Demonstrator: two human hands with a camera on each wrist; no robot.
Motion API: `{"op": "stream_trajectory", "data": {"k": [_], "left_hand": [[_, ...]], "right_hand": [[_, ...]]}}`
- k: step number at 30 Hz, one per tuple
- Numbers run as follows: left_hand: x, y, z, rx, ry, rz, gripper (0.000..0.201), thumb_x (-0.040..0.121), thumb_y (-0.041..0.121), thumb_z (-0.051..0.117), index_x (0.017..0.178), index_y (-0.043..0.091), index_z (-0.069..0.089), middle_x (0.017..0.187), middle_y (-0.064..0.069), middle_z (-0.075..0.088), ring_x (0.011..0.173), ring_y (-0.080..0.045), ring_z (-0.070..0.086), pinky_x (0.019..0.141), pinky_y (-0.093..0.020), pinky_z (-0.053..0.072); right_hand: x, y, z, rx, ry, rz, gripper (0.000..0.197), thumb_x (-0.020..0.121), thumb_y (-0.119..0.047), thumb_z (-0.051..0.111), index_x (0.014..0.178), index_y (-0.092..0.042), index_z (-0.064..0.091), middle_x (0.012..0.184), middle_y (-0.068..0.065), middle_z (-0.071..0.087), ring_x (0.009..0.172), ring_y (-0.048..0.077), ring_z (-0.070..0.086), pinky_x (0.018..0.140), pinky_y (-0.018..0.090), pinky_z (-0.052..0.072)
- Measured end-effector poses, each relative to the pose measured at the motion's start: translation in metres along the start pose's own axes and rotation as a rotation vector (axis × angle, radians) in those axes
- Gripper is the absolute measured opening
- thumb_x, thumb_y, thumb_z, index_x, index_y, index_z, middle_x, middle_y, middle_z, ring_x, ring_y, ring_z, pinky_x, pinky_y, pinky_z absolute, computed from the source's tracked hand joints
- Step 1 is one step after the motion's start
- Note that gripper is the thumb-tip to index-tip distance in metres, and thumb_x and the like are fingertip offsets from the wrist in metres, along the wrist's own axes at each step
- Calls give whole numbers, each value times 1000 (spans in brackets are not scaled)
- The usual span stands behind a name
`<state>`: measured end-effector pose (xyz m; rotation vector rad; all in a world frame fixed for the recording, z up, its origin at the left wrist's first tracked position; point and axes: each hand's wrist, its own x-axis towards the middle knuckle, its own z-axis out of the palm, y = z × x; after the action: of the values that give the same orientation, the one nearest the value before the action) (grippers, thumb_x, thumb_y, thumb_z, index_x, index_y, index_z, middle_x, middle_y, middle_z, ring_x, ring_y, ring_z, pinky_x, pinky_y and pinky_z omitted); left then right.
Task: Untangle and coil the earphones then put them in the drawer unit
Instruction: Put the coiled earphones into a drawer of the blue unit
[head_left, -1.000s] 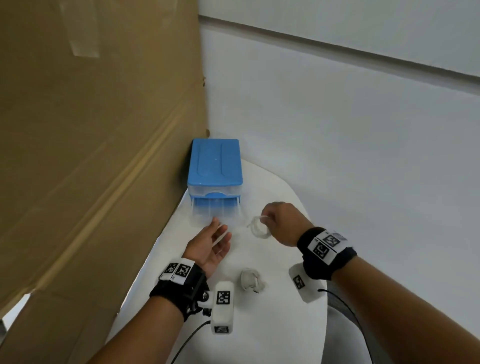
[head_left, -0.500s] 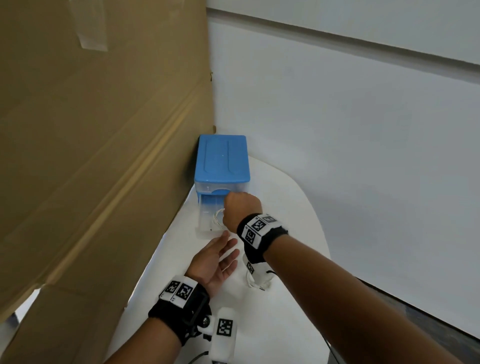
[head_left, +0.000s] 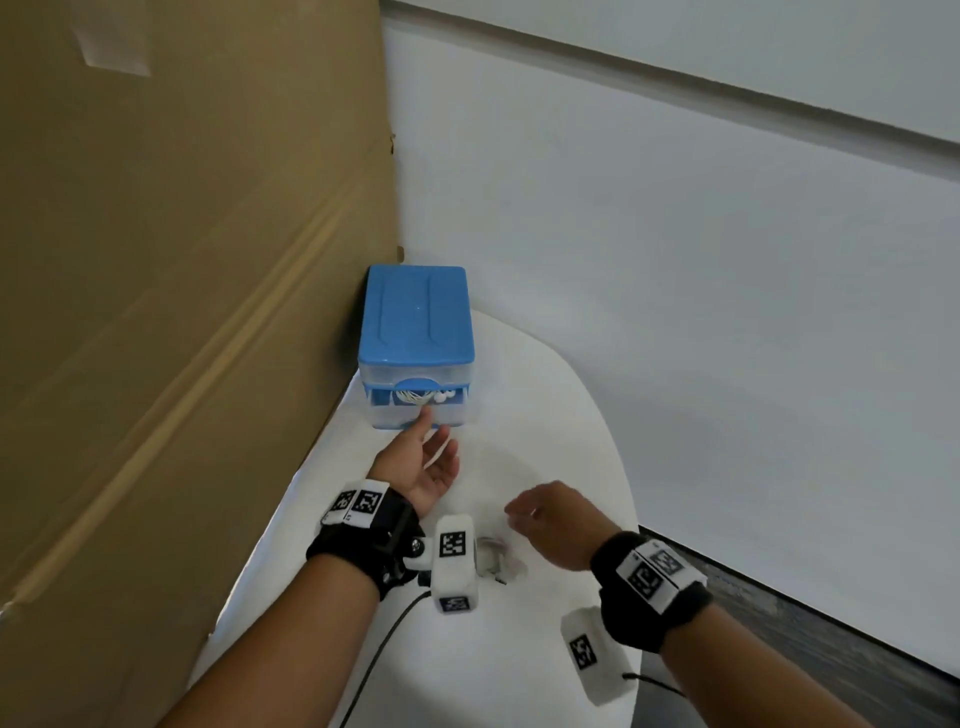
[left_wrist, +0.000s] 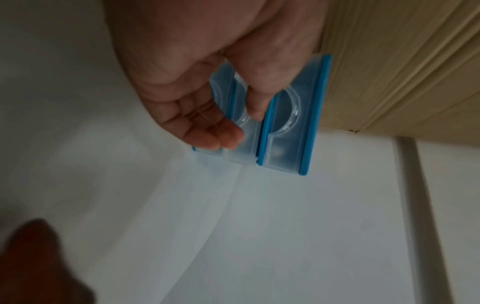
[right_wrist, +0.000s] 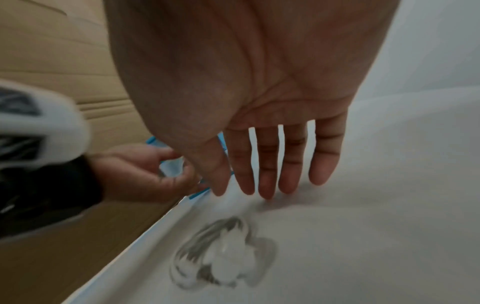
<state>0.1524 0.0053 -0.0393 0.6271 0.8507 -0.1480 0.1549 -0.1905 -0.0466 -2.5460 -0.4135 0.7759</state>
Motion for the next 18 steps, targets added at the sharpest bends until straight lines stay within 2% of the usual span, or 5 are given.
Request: {"op": "stream_trajectory", "data": {"k": [5,7,10,14,18], "left_hand": [[13,8,20,-82,19,-1,18,94,25,61,83,11,57,81,2,61,67,-12,55,63,-25,47],[18,7,21,-73,45,-15,21,97,21,56,79,11,55,76,2,56,65,-12,52,61,-26,46],[21,5,18,-39,77,-31,27,95,28,59,76,10,54,74,0,53,66,-14,54,63,-27,49],[21,-5,7,31,99,-15,24,98,32,53,101,9,58,86,-1,63,74,-16,63,63,-29,52],[11,-17,-12,79,67,-30,28,98,34,53,113,11,58,96,-2,68,77,-17,69,59,-28,54]], "right_hand": [[-12,-8,15,-156,13,-71,43,87,-43,54,128,-30,59,114,-5,61,109,18,55,91,30,46],[-12,-15,21,-190,35,-97,41,85,-40,49,123,-29,62,113,-1,61,109,21,54,84,30,44],[-13,-22,32,-303,93,-141,31,85,-30,47,110,-23,65,110,3,59,105,24,54,74,30,43],[-10,-19,42,-433,161,-230,19,89,-24,47,93,-18,65,101,1,61,97,24,56,62,31,39],[-1,-14,40,-323,188,-200,23,93,-28,45,97,-16,65,103,1,62,97,23,58,71,34,45]]}}
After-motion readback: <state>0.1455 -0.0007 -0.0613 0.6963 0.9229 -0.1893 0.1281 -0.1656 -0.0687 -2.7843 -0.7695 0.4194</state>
